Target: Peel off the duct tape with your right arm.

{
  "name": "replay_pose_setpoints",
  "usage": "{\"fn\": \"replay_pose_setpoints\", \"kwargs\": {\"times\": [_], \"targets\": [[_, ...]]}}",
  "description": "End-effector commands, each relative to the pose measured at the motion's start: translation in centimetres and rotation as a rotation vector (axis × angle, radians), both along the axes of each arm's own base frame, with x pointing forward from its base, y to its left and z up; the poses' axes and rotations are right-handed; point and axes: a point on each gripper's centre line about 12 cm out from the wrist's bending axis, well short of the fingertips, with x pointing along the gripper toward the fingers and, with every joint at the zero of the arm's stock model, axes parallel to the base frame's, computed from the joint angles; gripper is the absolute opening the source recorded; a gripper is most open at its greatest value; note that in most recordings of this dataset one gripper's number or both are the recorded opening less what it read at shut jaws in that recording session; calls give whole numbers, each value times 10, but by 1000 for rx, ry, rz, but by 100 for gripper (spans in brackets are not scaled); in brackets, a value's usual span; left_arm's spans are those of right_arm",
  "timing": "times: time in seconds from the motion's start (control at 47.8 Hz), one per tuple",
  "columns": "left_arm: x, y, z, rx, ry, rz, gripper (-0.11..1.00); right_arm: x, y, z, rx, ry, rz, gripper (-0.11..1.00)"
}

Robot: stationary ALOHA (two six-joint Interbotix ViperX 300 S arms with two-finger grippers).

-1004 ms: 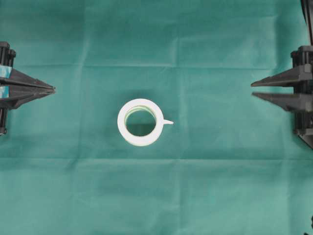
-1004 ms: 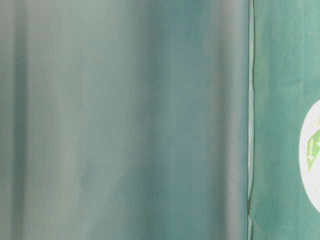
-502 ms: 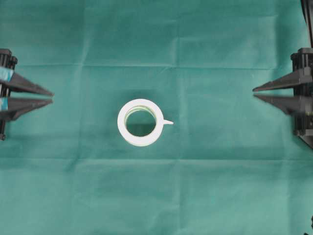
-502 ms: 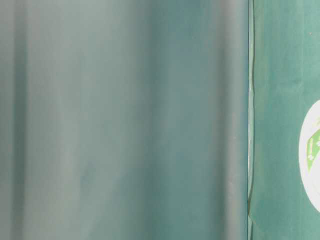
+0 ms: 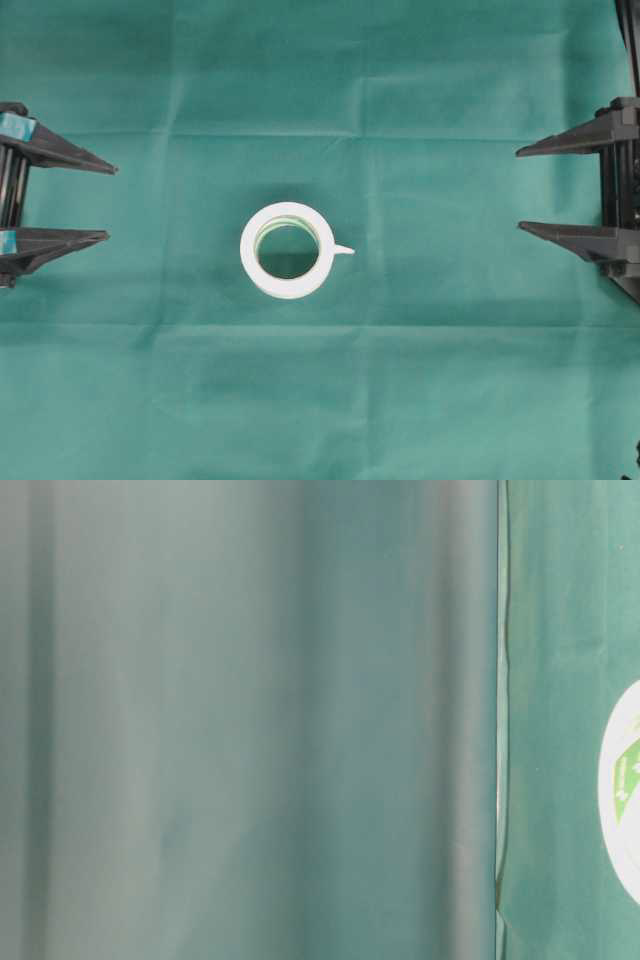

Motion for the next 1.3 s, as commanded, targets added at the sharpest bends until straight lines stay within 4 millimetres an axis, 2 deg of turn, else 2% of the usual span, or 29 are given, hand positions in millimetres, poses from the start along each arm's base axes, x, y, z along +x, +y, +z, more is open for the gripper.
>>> {"fn": "replay_pose_setpoints", "kwargs": {"times": [0.0, 0.439, 0.753, 0.942, 1.109, 1.276], "targets": [[10, -1, 9, -2, -15, -2, 93, 4, 0, 5, 0, -17, -1, 84], [82, -6, 21, 7, 27, -1, 93, 9, 0, 5, -4, -26, -1, 84], [134, -9, 14, 12, 75, 0, 93, 8, 0, 2, -3, -21, 0, 84], [147, -9, 18, 11, 73, 1, 93, 8, 0, 2, -4, -18, -1, 84], [149, -9, 19, 9, 79, 2, 93, 8, 0, 1, -6, -15, 0, 84], [153, -11, 16, -6, 172, -3, 93, 8, 0, 2, -4, -18, -1, 84]]}}
